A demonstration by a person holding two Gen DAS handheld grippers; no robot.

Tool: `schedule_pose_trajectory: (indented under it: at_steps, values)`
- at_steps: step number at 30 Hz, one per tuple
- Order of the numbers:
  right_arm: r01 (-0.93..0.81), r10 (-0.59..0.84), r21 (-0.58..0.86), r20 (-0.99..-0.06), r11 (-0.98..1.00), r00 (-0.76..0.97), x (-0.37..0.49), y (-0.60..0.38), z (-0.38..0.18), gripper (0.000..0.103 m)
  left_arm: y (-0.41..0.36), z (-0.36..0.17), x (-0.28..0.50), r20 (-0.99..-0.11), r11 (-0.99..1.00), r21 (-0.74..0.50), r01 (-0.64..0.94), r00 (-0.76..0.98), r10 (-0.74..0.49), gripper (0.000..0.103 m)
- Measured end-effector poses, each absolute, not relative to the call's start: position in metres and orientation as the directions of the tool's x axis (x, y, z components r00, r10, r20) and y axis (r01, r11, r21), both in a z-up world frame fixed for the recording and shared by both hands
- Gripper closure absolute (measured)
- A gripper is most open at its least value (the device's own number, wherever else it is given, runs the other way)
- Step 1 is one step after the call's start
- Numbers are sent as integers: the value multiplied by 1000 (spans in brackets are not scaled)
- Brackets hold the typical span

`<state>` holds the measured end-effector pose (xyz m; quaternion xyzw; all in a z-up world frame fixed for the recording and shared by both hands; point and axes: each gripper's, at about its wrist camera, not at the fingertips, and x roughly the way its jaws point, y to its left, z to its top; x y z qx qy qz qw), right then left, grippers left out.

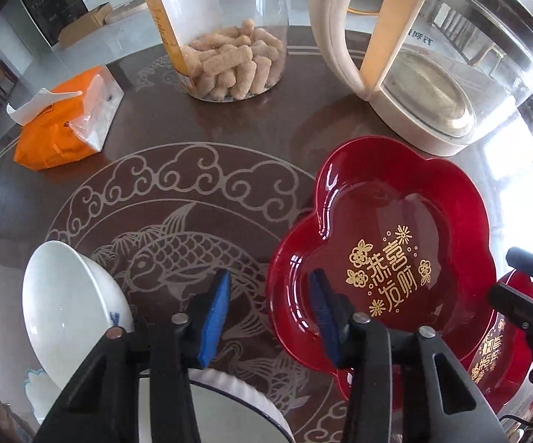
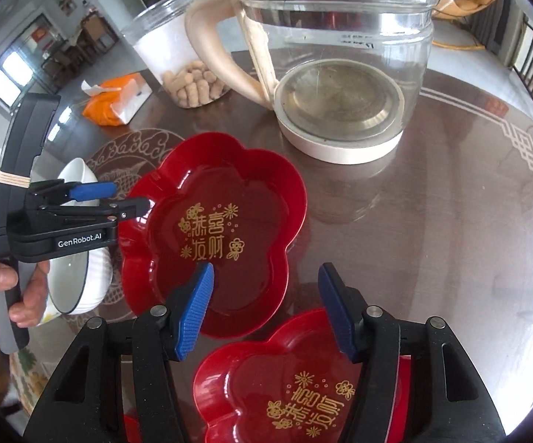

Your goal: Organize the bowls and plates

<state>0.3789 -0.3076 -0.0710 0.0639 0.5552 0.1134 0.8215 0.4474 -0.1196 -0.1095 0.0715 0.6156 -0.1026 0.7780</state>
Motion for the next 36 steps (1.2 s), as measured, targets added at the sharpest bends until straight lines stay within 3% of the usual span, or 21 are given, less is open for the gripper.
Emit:
schedule_pose_trajectory:
  at_steps: [4,6,7,8,15,25,30,36]
  values:
    - [-119,242,215,-915,969,324,381,-305,-85,58,-122,-117,448,-976,972,-42,232,200,-90,90]
    - [-110,221,196,-927,974,304,383,-303,-91,75,-122,-116,446,-973,973,-27,231,216,-78,93]
    - [-92,185,164,-932,982,313,383,-304,-91,89,-122,-115,446,-972,973,-33,229,217,-84,93]
    - [-80,176,159,-931,984,319,382,-306,-90,95,-119,-115,446,-970,974,-43,221,224,-94,94]
    - [-48,213,212,-886,976,412,358,-324,-40,95,-108,-44,411,-926,963,-136,234,315,-208,94]
    - [-130,225,183,-809,974,543,244,-307,70,95,-84,68,277,-831,935,-159,316,469,-299,94]
    - [-168,208,137,-808,976,552,171,-291,89,95,-76,66,202,-807,921,-173,349,487,-336,94]
    - [-167,196,126,-830,978,522,115,-278,64,94,-73,14,150,-829,917,-180,355,447,-336,94]
